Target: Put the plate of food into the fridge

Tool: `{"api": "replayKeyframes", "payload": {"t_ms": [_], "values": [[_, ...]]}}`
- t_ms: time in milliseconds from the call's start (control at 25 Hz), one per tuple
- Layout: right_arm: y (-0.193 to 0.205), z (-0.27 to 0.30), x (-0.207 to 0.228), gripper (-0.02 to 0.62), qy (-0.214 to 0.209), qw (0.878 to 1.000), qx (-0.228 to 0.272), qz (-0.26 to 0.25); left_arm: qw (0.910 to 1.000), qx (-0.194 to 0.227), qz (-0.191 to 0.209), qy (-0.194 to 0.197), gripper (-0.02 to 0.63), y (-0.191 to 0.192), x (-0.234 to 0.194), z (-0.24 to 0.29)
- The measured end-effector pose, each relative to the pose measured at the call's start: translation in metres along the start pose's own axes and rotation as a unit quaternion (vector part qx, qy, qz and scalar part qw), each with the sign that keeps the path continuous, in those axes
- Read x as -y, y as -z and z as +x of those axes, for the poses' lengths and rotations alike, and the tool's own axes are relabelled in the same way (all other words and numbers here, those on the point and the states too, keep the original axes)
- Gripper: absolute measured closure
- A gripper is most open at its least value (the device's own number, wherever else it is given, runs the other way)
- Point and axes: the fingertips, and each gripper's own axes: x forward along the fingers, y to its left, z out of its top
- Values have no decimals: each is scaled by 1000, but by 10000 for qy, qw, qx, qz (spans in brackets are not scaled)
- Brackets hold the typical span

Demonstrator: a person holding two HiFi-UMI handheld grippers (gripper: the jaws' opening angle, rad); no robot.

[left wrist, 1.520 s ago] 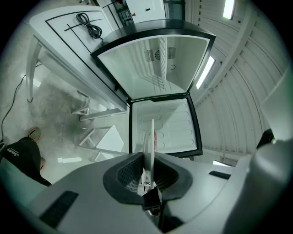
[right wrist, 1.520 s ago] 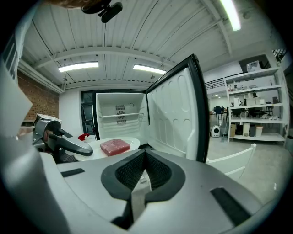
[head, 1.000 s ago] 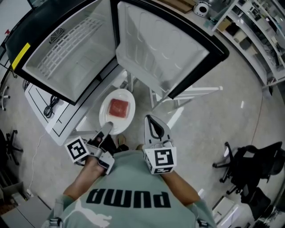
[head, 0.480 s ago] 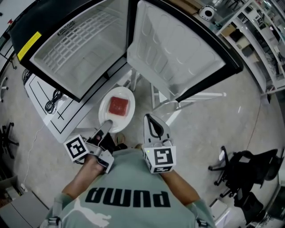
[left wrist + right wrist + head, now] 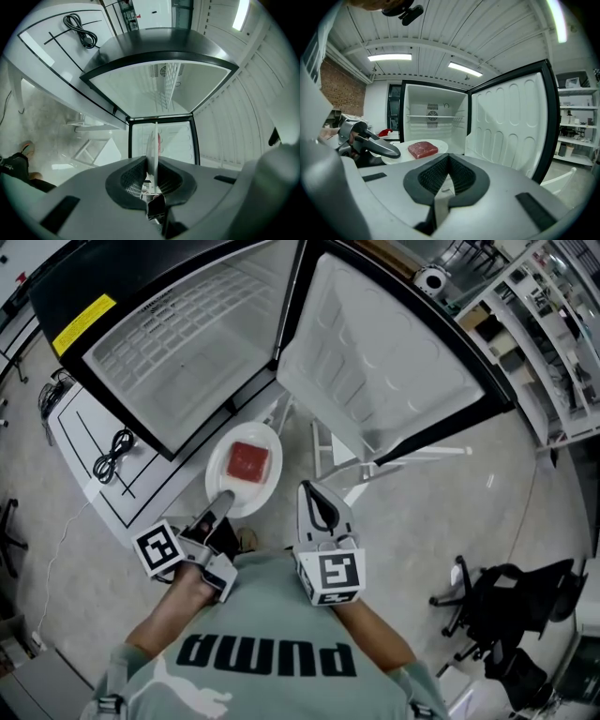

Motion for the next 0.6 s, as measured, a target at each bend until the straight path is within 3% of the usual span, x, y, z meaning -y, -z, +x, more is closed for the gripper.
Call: {"api": "replayKeyframes", "payload": {"t_ms": [600], "values": [[-9, 21, -41, 591, -349, 9993, 32, -155, 9994, 329, -41, 99, 569, -31, 1, -27]]}}
